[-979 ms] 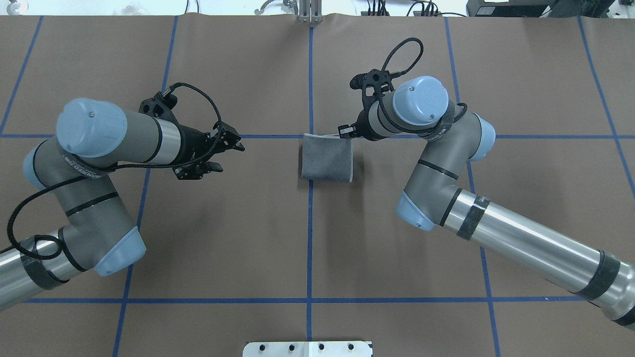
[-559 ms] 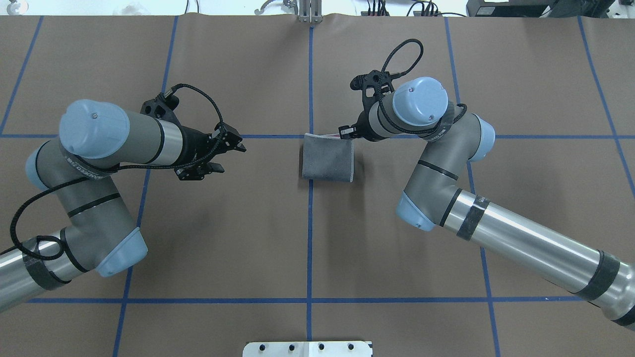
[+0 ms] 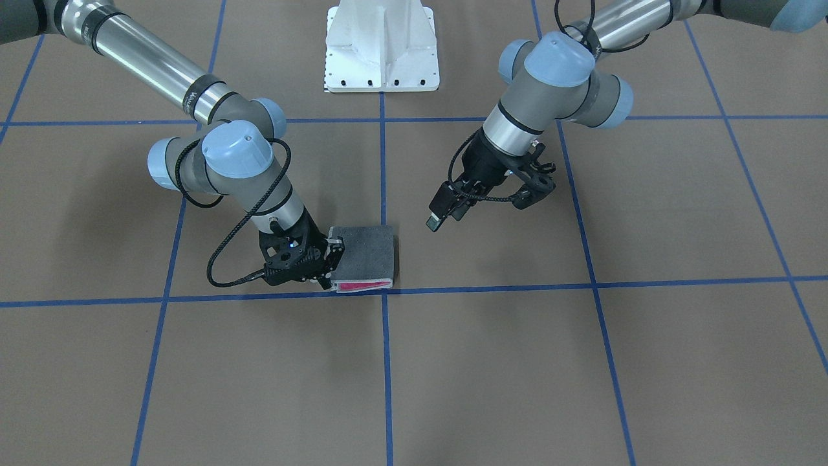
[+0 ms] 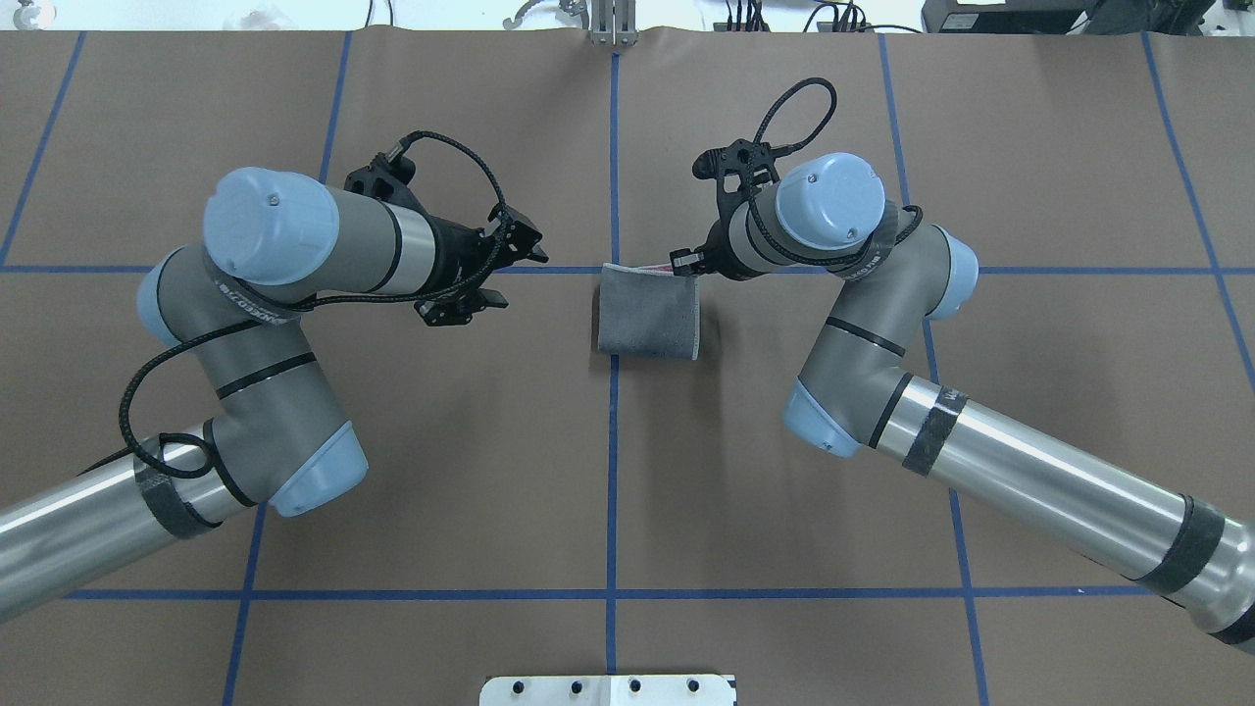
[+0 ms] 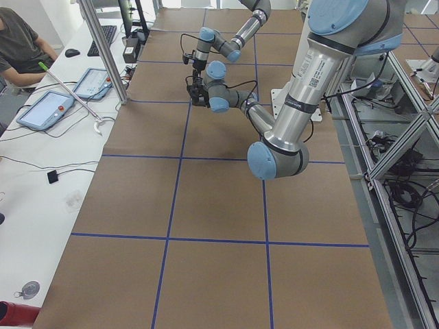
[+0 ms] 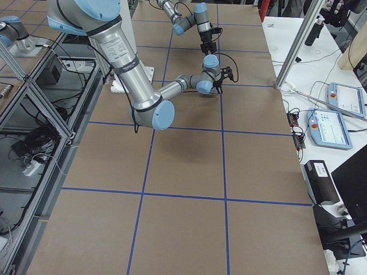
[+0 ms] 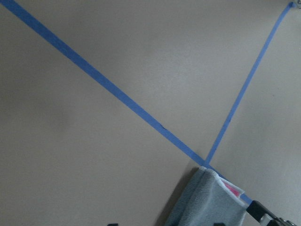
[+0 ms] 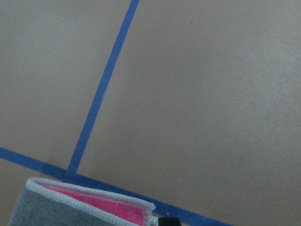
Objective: Fold towel twice with both arms
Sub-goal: 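Bring the left gripper to the towel's side beside the right gripper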
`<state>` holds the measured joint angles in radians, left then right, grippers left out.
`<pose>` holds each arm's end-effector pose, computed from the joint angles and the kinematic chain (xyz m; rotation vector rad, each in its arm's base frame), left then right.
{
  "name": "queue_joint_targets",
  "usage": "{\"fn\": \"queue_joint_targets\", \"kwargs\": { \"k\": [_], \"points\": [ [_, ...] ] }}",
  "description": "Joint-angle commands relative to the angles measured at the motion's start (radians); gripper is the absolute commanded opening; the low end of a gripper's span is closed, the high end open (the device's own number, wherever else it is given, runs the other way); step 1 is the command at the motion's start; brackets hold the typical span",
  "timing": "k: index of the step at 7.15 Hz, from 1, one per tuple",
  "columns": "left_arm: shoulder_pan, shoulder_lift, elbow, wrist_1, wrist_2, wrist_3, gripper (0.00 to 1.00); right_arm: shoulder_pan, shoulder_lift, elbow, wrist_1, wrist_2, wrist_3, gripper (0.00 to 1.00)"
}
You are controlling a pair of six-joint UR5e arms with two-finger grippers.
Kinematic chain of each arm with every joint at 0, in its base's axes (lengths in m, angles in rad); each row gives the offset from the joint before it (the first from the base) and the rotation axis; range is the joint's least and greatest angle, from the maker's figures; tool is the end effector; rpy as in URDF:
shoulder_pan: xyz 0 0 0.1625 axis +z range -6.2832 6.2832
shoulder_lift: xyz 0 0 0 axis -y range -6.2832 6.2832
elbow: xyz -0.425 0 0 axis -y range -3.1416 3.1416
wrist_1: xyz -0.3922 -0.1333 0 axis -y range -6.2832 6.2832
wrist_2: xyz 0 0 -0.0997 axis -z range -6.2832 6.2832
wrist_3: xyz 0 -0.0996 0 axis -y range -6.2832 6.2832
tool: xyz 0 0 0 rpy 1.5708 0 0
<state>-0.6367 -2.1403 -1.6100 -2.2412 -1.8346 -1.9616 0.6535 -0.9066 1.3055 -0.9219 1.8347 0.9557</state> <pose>0.4763 -0.4856 0.2283 -0.0708 1.3208 -0.7099 -0.5354 -0.5451 0.3065 0.4243 -0.9803 -0.1035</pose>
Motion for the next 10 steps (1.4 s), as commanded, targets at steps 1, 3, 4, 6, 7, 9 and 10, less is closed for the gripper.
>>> {"fn": "queue_joint_targets", "kwargs": {
  "k": [1, 3, 4, 6, 7, 9, 10],
  "points": [
    [0.012, -0.073, 0.059, -0.012, 0.050, -0.026, 0.74, 0.000, 0.000, 0.000, 0.000, 0.000, 0.000, 0.00],
    [0.072, -0.085, 0.114, -0.118, 0.141, -0.034, 0.74, 0.000, 0.000, 0.000, 0.000, 0.000, -0.002, 0.00],
    [0.084, -0.092, 0.125, -0.124, 0.147, -0.036, 0.74, 0.000, 0.000, 0.000, 0.000, 0.000, 0.000, 0.00],
    [0.118, -0.121, 0.197, -0.177, 0.195, -0.046, 0.74, 0.000, -0.002, 0.000, 0.000, 0.000, -0.002, 0.00],
    [0.118, -0.121, 0.208, -0.188, 0.195, -0.046, 0.74, 0.000, -0.002, -0.002, 0.000, 0.000, -0.002, 0.00],
    [0.124, -0.127, 0.217, -0.190, 0.195, -0.046, 0.74, 0.000, -0.002, 0.000, 0.000, 0.000, 0.000, 0.00],
    [0.126, -0.133, 0.225, -0.190, 0.195, -0.046, 0.74, 0.000, -0.002, 0.000, 0.000, 0.000, -0.002, 0.00]
  ]
}}
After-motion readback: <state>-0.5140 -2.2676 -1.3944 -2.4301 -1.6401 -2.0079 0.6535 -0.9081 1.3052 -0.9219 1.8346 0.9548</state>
